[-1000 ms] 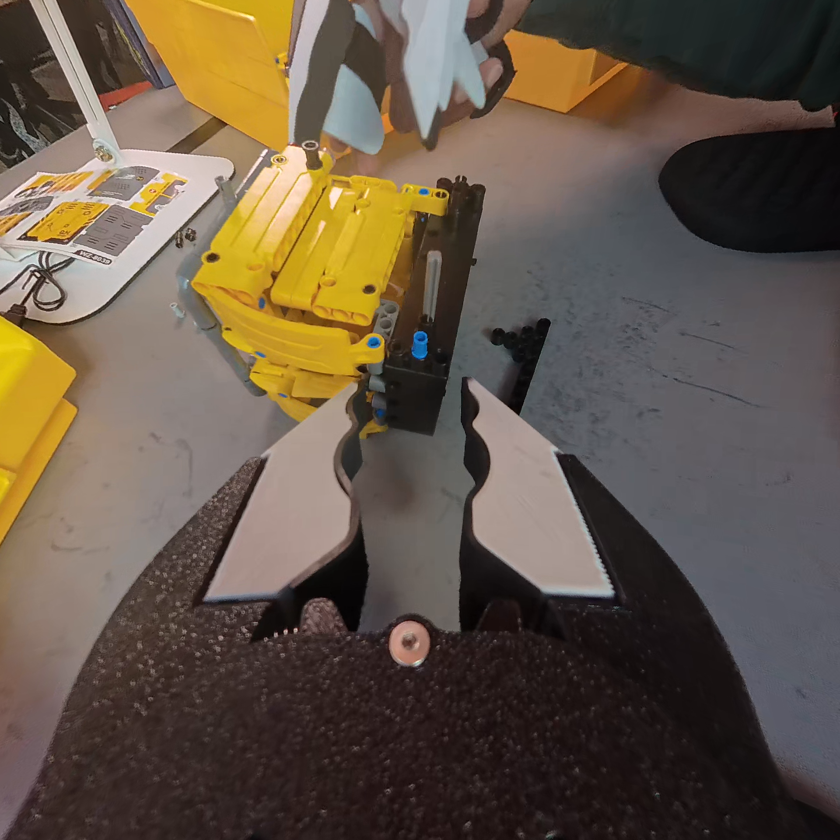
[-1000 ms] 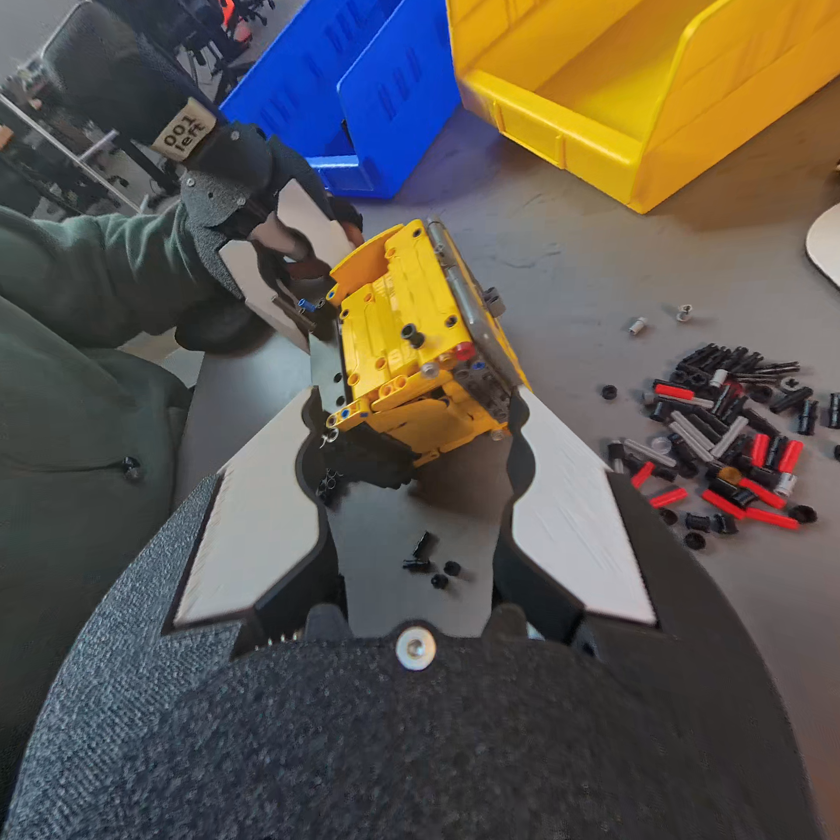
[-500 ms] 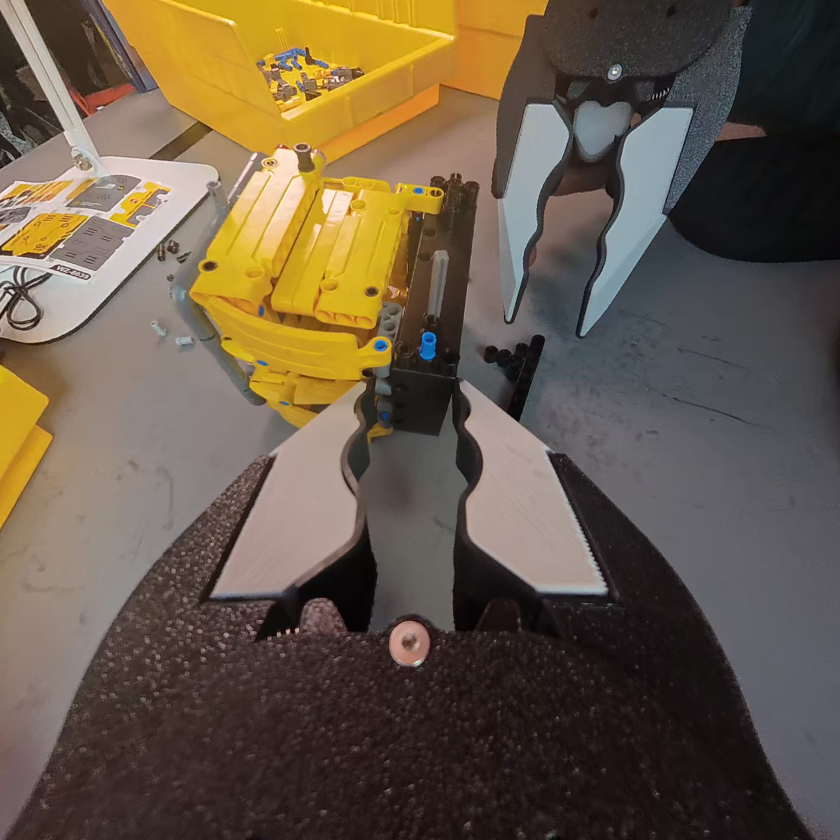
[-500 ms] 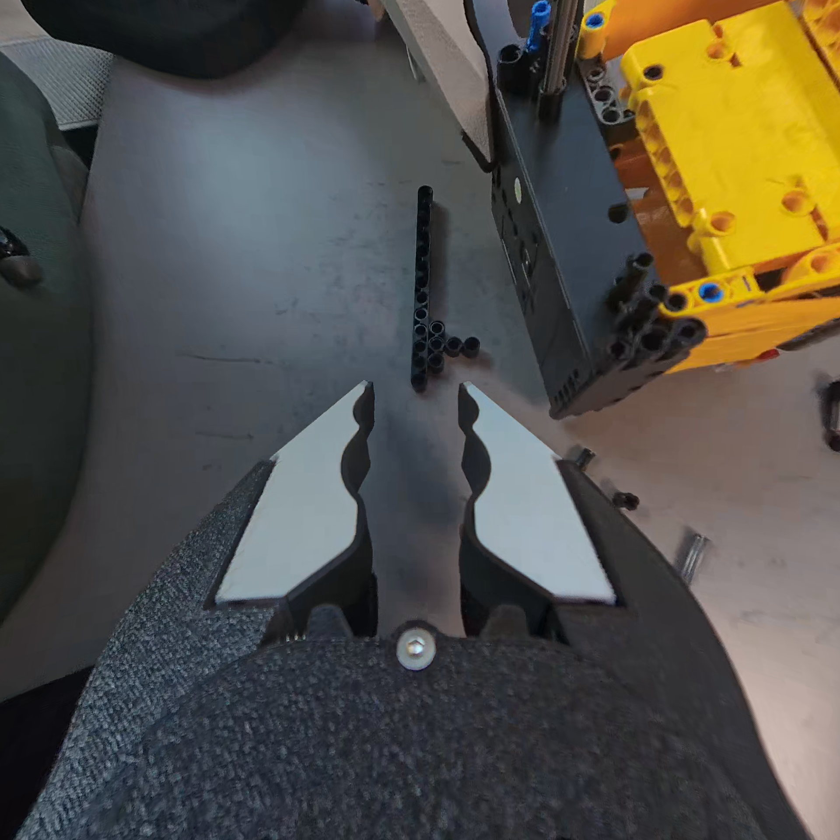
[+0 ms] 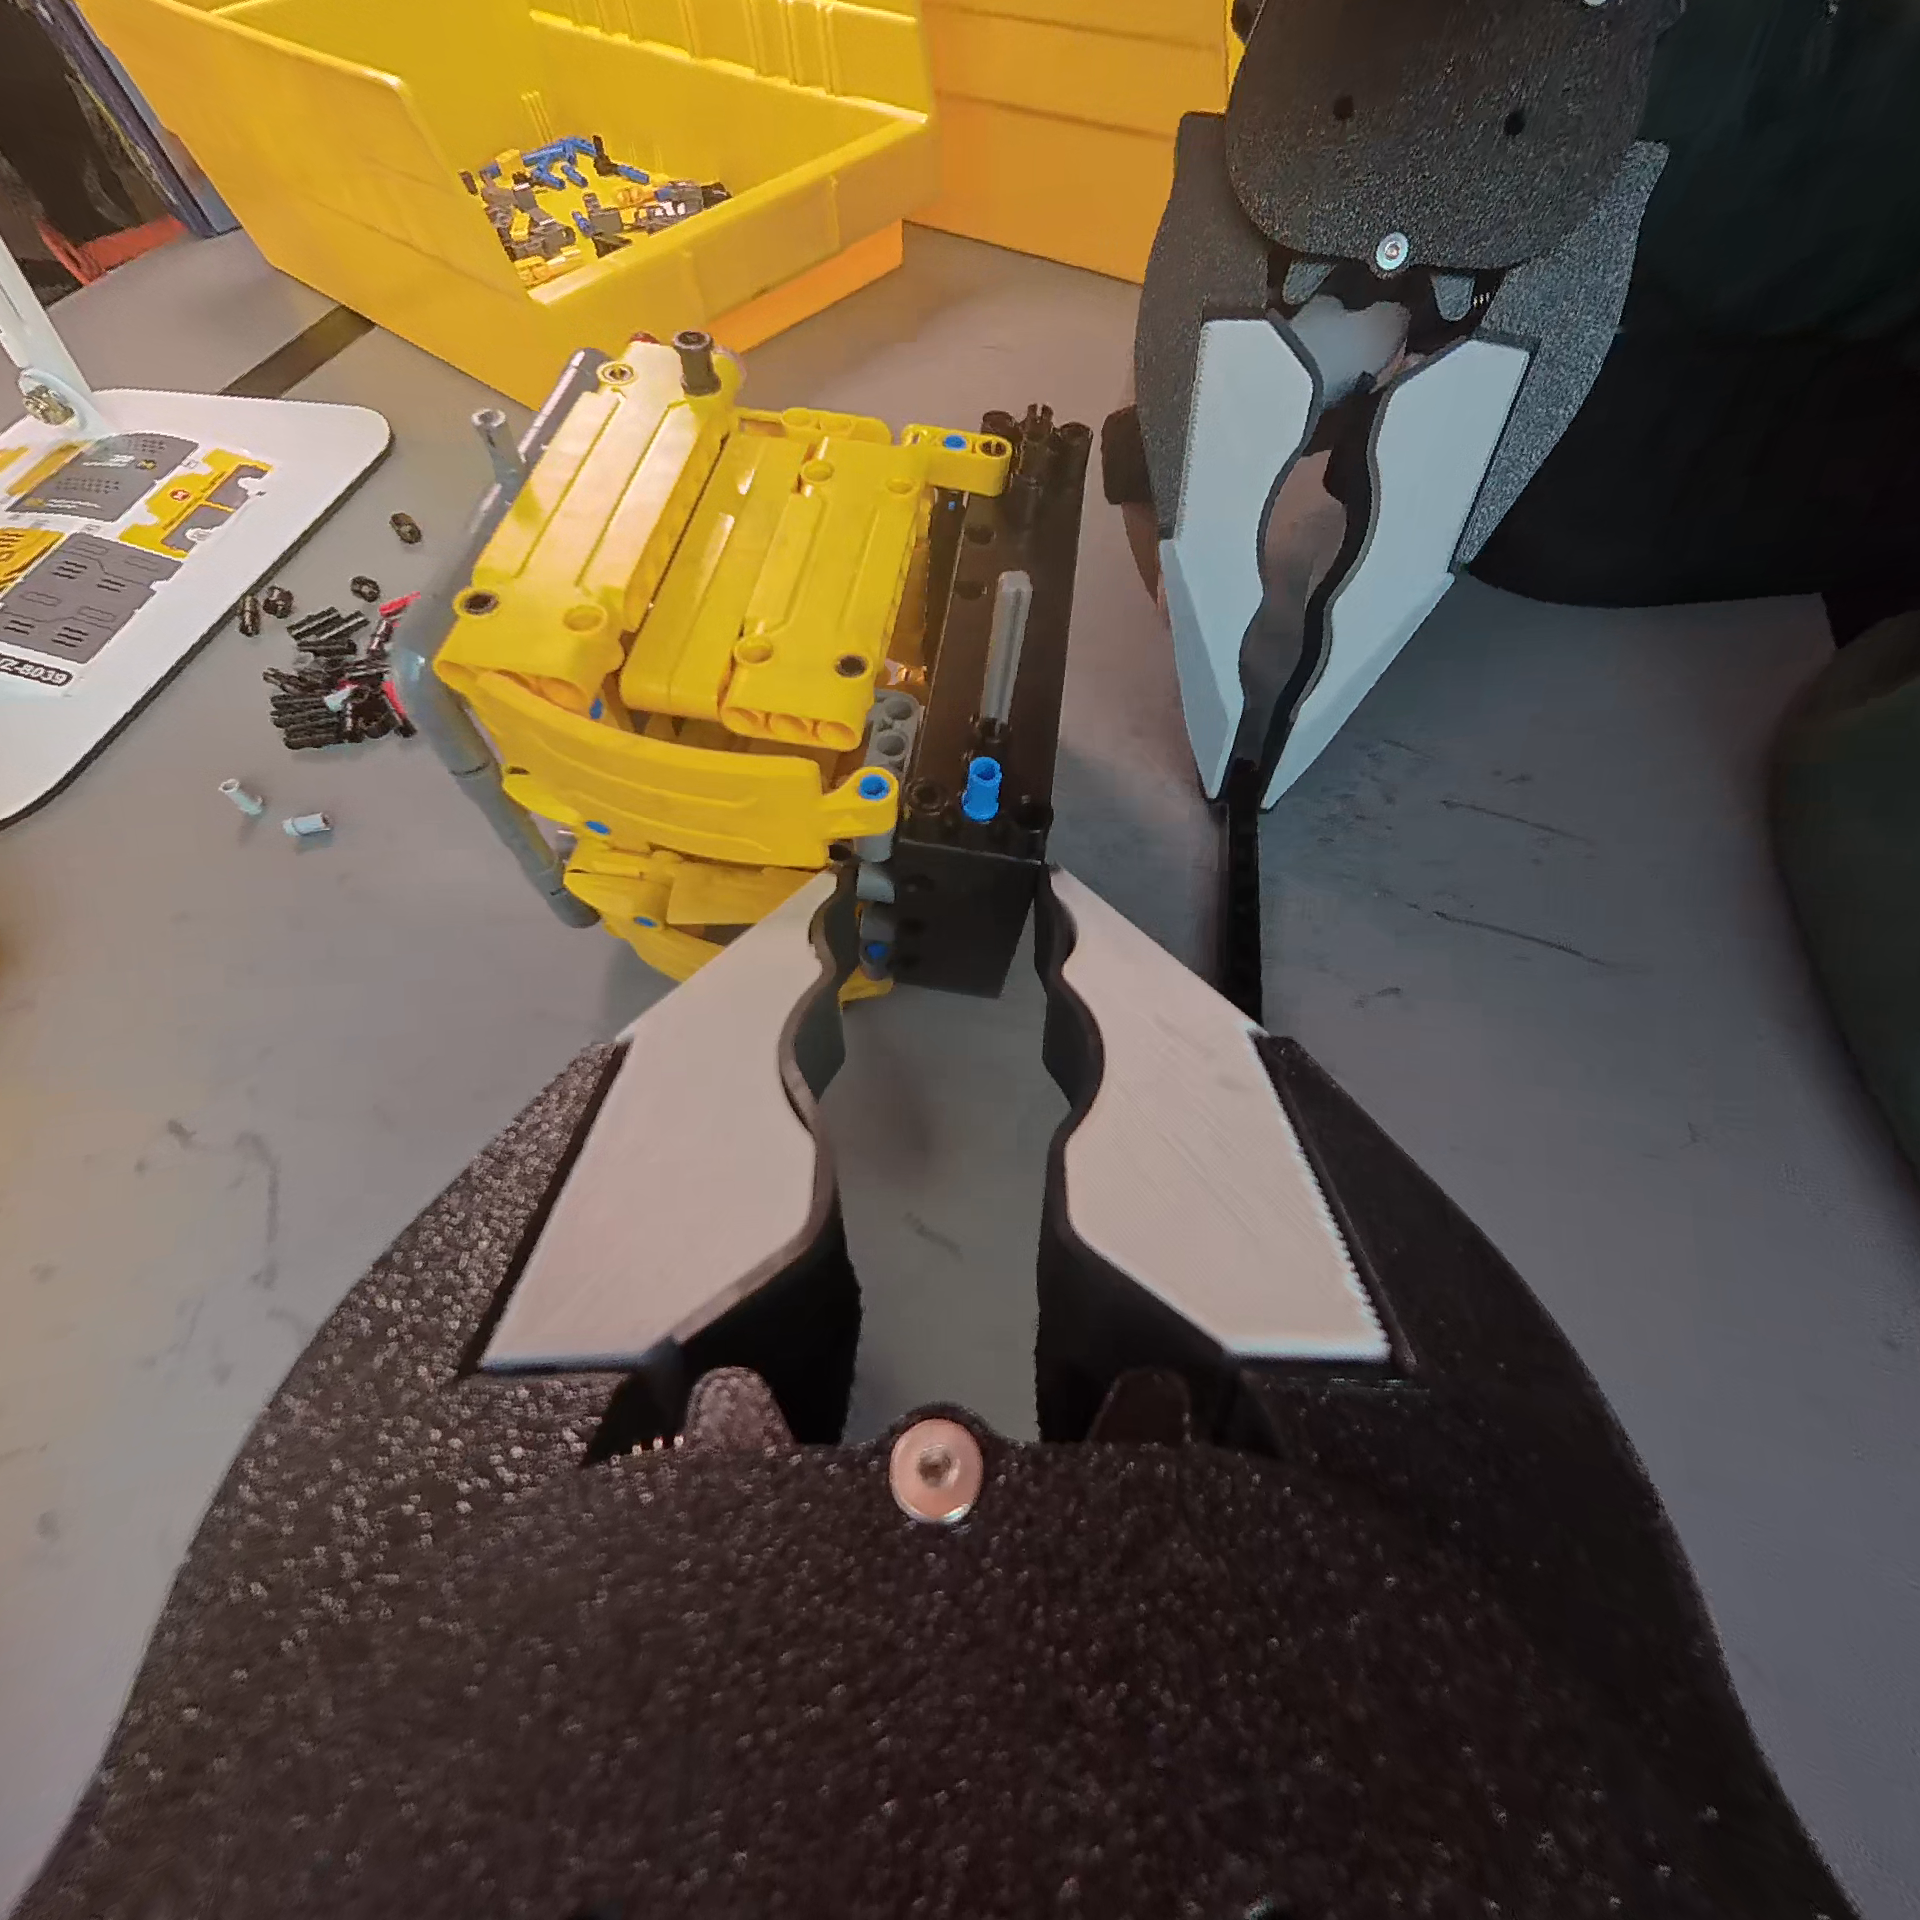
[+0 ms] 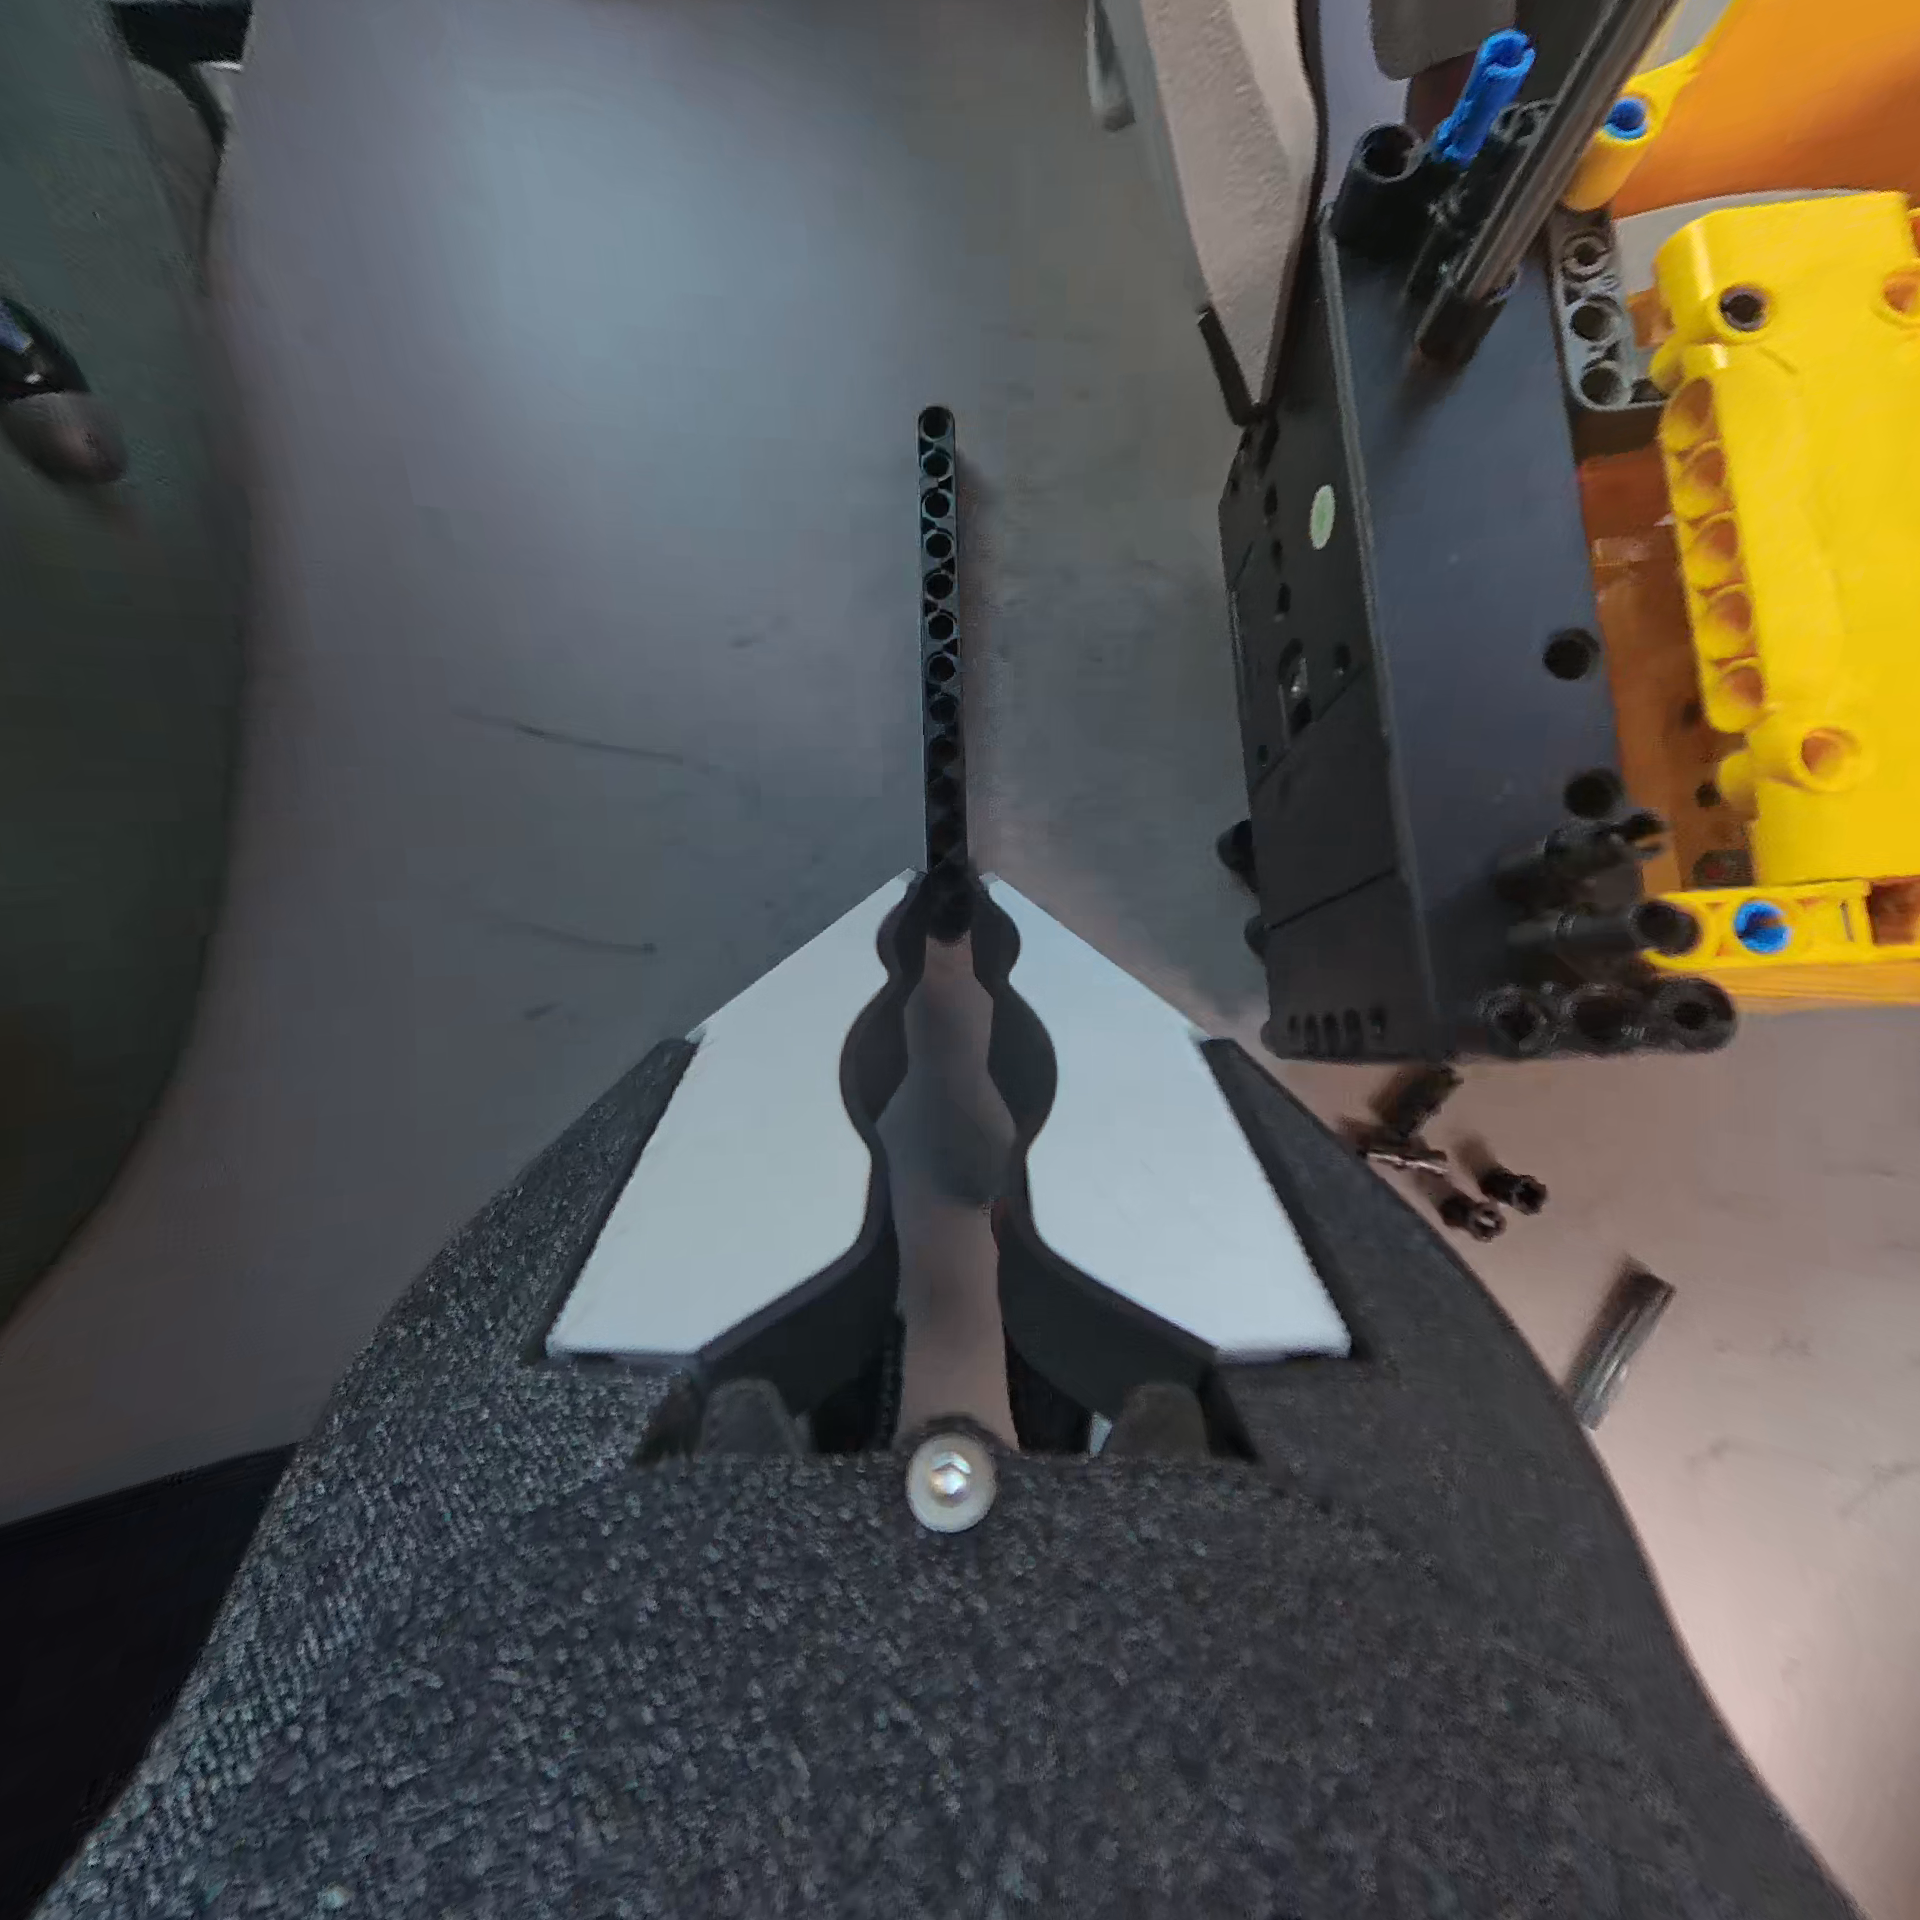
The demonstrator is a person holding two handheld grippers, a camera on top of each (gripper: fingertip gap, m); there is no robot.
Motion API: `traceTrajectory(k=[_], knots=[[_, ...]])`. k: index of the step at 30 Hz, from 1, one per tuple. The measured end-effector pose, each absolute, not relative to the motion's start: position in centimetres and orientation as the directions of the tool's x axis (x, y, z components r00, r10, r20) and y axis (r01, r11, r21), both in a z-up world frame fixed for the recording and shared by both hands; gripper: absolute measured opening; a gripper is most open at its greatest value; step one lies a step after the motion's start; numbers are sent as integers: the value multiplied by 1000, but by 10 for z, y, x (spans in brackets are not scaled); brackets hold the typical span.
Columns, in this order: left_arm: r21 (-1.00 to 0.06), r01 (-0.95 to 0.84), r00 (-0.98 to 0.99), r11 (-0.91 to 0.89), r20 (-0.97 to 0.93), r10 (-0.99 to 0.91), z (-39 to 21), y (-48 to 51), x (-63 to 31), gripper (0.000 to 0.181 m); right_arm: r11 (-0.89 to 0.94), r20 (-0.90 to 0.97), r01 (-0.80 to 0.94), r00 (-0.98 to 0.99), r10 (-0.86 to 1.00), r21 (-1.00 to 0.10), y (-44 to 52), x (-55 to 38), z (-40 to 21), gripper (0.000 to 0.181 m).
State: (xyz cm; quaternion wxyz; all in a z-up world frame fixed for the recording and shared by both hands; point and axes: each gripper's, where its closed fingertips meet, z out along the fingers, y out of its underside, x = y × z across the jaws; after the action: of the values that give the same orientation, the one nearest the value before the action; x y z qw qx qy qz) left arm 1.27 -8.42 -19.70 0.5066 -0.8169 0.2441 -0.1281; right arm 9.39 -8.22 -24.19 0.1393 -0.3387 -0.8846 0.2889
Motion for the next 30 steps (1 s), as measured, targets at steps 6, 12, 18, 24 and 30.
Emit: traceTrajectory(k=[6,12,18,24,30], knots=[[-891,-268,838,-366,-27,-545,-197,-91,14,33,602,36,529,-732,680,-598,-78,115,-242,7],[-903,-264,834,-340,-37,-550,-192,-94,13,41,560,23,542,-705,709,-626,-72,114,-242,7],[-911,-262,837,-318,-50,-546,-184,-104,3,41,566,44,534,-702,710,-628,-72,114,-242,10],[-938,-217,836,-272,-34,-547,-169,-111,-1,33,564,73,478,-717,693,-673,-80,107,-230,17],[-940,-211,825,-266,-26,-565,-170,-111,6,40,602,131,419,-738,661,-680,-91,99,-231,17]])
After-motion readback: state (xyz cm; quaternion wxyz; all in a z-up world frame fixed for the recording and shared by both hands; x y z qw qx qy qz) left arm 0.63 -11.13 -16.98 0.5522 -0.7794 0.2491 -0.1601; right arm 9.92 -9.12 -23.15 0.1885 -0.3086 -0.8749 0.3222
